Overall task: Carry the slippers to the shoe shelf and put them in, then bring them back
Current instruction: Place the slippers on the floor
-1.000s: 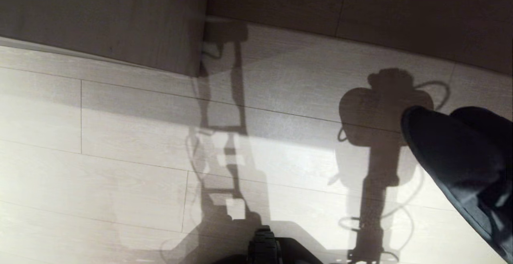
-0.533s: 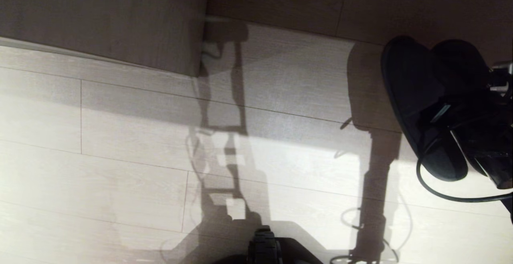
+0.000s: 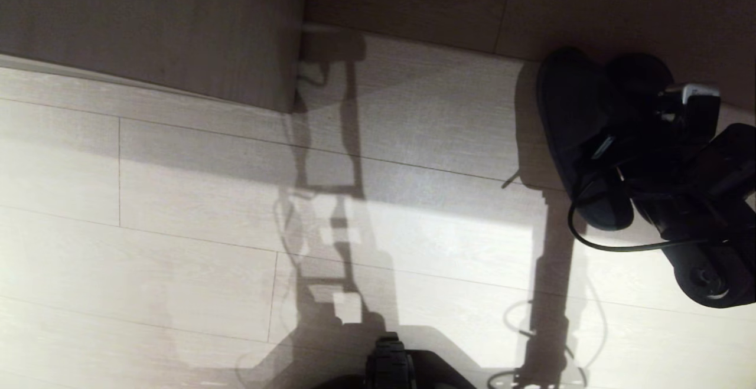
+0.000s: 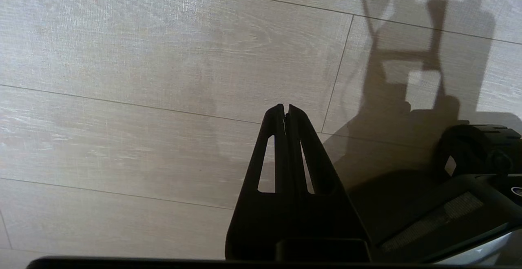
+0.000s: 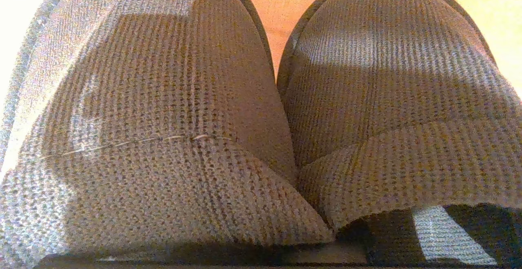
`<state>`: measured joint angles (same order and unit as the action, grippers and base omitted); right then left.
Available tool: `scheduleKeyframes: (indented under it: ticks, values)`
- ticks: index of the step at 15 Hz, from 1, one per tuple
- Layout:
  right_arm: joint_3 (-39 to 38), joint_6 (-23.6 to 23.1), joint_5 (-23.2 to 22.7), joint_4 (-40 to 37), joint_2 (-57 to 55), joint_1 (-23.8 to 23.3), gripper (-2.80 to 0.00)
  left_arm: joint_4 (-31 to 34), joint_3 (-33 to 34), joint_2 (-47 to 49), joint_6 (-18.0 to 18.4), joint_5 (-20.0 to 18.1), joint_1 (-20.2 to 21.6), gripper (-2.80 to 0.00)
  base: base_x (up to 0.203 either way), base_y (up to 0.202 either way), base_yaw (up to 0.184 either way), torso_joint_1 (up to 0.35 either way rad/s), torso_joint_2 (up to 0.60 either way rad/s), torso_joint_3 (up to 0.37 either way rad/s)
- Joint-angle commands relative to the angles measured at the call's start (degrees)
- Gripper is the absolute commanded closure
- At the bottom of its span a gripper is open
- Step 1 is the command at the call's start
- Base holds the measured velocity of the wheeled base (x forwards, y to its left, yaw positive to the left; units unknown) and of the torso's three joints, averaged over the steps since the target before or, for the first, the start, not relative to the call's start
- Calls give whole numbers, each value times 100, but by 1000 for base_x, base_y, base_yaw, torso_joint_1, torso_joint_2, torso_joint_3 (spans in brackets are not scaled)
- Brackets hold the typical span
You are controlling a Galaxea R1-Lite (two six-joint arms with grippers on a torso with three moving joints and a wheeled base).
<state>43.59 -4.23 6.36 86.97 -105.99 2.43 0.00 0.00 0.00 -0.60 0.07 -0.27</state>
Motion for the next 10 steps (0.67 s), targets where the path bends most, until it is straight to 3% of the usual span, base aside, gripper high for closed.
scheduleKeyframes:
  ticks: [1, 3, 4, 10]
  values:
    - [80, 3, 5, 57, -246, 4, 0, 0, 9, 0, -2, 1, 0, 0, 0, 0, 0, 0, 0, 0]
    - [171, 22, 2, 57, -476, 4, 0, 0, 9, -6, -2, 7, 0, 0, 0, 0, 0, 0, 0, 0]
    - [176, 27, -4, 54, -507, 4, -280, 0, 9, 0, -2, 2, 0, 0, 0, 0, 0, 0, 0, 0]
    - [77, 7, -4, 46, -809, 4, -280, 0, 9, 0, -11, 10, 0, 0, 0, 0, 0, 0, 0, 0]
